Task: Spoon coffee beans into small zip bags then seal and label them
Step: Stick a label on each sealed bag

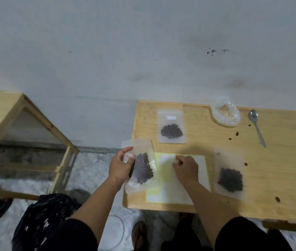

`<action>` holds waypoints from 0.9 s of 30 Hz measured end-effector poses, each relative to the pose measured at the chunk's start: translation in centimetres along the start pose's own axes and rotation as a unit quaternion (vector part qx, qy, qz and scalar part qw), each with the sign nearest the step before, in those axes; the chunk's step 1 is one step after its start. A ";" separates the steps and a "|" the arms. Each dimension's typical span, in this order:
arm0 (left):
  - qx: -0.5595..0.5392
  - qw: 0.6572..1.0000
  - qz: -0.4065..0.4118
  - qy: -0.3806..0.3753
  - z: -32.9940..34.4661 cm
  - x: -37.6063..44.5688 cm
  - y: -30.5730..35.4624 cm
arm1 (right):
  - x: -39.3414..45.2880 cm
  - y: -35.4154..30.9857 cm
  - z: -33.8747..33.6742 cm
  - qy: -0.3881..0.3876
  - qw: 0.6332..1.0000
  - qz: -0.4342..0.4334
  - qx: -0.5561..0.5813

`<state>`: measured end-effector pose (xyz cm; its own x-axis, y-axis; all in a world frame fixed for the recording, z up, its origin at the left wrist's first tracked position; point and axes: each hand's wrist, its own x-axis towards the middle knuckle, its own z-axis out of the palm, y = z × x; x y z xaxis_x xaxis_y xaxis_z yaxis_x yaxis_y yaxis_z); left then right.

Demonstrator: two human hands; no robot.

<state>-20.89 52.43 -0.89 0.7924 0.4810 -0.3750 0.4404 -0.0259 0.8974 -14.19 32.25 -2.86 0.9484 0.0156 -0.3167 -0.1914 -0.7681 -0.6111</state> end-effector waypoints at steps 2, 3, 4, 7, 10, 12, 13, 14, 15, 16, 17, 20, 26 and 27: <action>-0.007 1.000 0.001 0.009 -0.8 -0.1 -0.4 | -0.2 -0.3 0.6 0.015 1.000 0.001 0.009; -0.009 1.000 0.001 0.013 -1.1 -0.2 -0.6 | -0.3 -0.5 0.9 0.022 1.000 0.005 0.017; -0.008 1.000 0.004 0.015 -1.3 -0.3 -0.6 | -0.4 -0.6 1.2 0.030 0.999 0.009 0.023; -0.005 1.000 0.009 0.016 -1.4 -0.5 -0.7 | -0.7 -0.9 1.9 0.055 0.998 0.019 0.030; -0.011 1.000 0.009 0.017 -1.4 -0.7 -0.6 | -0.8 -1.3 2.0 0.063 0.997 0.025 0.037; -0.014 1.000 0.007 0.015 -1.4 -0.8 -0.6 | -0.7 -1.5 2.0 0.063 0.997 0.028 0.029; -0.014 1.000 0.007 0.016 -1.4 -0.9 -0.5 | -0.7 -1.6 2.1 0.063 0.997 0.031 0.025; -0.016 1.000 0.009 0.016 -1.4 -1.0 -0.5 | -0.6 -1.7 2.2 0.063 0.997 0.035 0.023; -0.018 1.000 0.010 0.015 -1.5 -1.0 -0.4 | -0.6 -1.8 2.3 0.063 0.997 0.038 0.021; -0.018 1.000 0.010 0.012 -1.5 -1.1 -0.4 | -0.6 -1.9 2.5 0.063 0.997 0.041 0.021; -0.018 1.000 0.009 0.011 -1.6 -1.1 -0.4 | -0.6 -2.0 2.7 0.063 0.997 0.043 0.022; -0.019 1.000 0.005 0.004 -1.7 -1.3 -0.3 | -0.7 -2.1 3.0 0.068 0.996 0.044 0.030; -0.022 1.000 0.002 0.002 -1.6 -1.3 -0.7 | -0.9 -1.9 3.1 0.086 0.994 0.044 0.058; -0.024 1.000 0.003 0.000 -1.6 -1.4 -0.6 | -1.0 -1.9 3.1 0.091 0.993 0.042 0.062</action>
<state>-22.93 53.19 -0.59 0.7949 0.4818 -0.3689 0.4144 0.0131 0.9100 -15.54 35.66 -3.64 0.9556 -0.1704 -0.2403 -0.2907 -0.6763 -0.6768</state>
